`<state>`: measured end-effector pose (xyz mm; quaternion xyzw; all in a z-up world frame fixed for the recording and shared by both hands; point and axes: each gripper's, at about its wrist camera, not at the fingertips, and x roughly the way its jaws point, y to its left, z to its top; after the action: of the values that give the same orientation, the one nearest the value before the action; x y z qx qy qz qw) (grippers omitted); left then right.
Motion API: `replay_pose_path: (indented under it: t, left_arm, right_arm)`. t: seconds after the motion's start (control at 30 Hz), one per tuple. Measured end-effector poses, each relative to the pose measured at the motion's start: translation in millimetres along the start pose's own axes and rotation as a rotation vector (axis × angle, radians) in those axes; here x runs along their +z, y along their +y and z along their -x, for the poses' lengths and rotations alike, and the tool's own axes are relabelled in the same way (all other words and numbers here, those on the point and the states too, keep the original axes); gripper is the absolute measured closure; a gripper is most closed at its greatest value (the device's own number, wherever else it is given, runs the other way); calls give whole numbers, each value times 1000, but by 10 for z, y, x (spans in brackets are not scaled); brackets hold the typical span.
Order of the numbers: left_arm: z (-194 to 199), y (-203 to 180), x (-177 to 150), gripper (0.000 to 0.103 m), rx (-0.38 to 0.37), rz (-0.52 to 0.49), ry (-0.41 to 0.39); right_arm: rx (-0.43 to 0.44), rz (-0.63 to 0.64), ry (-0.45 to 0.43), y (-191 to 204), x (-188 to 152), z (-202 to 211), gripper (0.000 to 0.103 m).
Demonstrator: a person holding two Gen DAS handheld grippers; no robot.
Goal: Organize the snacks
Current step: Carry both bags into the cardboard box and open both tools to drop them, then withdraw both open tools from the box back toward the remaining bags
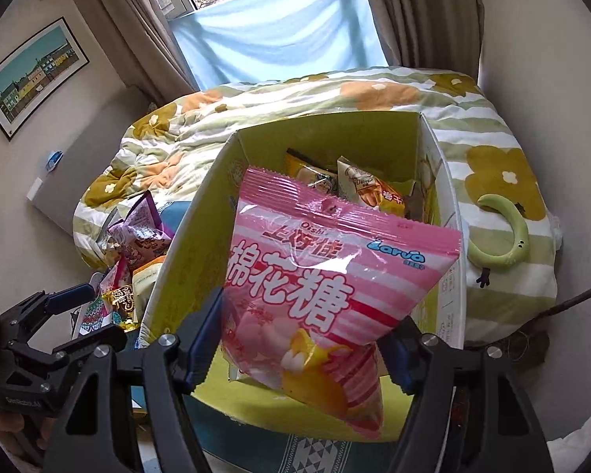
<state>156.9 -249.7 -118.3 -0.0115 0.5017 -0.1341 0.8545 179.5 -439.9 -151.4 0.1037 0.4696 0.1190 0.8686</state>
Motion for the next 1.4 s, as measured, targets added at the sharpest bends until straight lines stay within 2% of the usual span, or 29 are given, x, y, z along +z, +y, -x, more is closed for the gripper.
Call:
replay_pose_path:
  t: [0.07,0.13,0.2,0.5,0.8,0.97,1.17,1.4]
  left_arm:
    - [-3,10,-32,4,1,3,4]
    - [-15,9,-65,4,1,8,8]
    - [-29,15,-99,4,0,15,14]
    - [-21,-22,-275,4,1,33,13]
    - [523,117,-413,4,62,79,-84]
    - [849,418,-542,4,111,122,-132]
    - [1060,956,-688,4,138,179,-151]
    - [1065,1582,-663,4,116,135,-114]
  right_arm:
    - [-2,0,1,-4,-17,-26,28]
    - [-20,-7,-21,-24,-40,-9,5]
    - [-26,-19,-48,-52,-84,38,1]
    - [-33,20,-46,-59,-283,94,1]
    - [-15,85,-89,116,-239,405,1]
    - [22,115,-127,344,-209,570,1]
    - [56,163,-143,789,-199,582,1]
    - [28,183,-175,1393,-302,444,1]
